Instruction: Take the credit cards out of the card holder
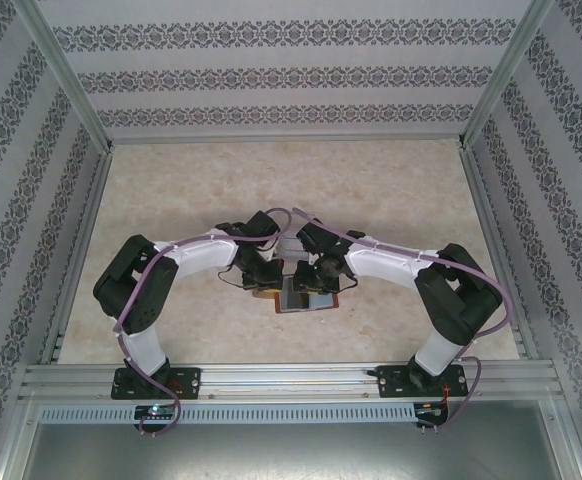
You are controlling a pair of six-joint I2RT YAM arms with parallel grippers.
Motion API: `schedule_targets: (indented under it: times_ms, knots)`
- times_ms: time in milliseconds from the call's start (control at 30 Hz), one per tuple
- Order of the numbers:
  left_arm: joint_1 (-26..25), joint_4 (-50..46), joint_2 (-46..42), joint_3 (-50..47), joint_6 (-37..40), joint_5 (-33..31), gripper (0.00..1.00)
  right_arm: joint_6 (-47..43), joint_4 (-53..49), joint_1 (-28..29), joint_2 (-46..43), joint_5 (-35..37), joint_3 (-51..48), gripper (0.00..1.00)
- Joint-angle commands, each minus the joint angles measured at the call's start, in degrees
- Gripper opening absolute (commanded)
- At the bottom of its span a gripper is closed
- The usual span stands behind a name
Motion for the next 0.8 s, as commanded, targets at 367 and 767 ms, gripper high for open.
schedule_targets:
  times_ms: [367, 767]
  knots:
    - [-3.1, 1.9, 2.9, 1.4, -1.6, 1.6, 0.03, -1.3, -0.2, -1.7, -0.3, 1.0, -1.5, 0.31]
    - [-3.3, -4.0, 4.7, 2.8, 1.8, -2.8, 0.02, -0.9, 3.7, -2.0, 0.5, -1.0, -3.3, 0.31]
